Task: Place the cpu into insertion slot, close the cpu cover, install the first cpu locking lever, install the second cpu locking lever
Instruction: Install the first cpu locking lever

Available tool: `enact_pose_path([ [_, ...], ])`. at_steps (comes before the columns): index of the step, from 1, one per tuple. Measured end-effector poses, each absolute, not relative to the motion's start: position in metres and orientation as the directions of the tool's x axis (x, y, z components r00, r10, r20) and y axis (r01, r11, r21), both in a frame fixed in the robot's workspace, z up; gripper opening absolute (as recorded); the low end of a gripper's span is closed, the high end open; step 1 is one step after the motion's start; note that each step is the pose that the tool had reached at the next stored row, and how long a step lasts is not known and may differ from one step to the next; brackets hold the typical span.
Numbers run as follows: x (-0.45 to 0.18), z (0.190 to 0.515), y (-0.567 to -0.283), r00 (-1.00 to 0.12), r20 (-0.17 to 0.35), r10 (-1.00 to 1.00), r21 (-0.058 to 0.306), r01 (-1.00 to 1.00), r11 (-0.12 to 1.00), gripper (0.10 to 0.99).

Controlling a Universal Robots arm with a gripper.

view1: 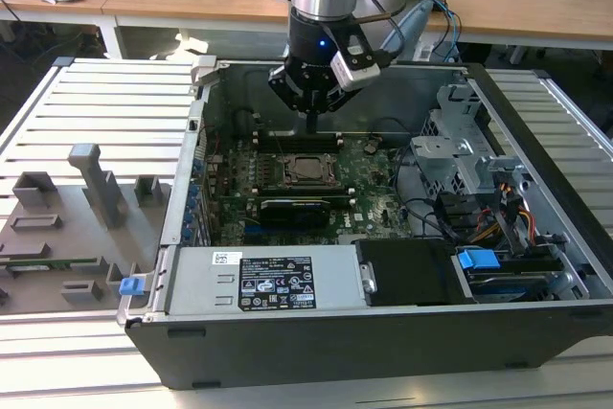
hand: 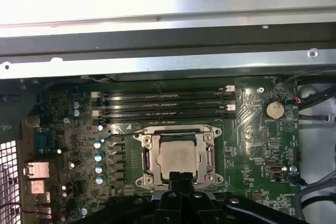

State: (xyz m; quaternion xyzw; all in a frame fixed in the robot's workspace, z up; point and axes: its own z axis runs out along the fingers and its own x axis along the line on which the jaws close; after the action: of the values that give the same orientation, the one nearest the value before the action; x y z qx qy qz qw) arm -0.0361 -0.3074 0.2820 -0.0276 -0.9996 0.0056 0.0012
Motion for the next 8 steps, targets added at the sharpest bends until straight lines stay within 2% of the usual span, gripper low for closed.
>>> enact_pose_path([
  [8,-0.061,0.282,-0.307,-0.998,0.002,0.055,-0.011,0.055,0.998,0.106],
])
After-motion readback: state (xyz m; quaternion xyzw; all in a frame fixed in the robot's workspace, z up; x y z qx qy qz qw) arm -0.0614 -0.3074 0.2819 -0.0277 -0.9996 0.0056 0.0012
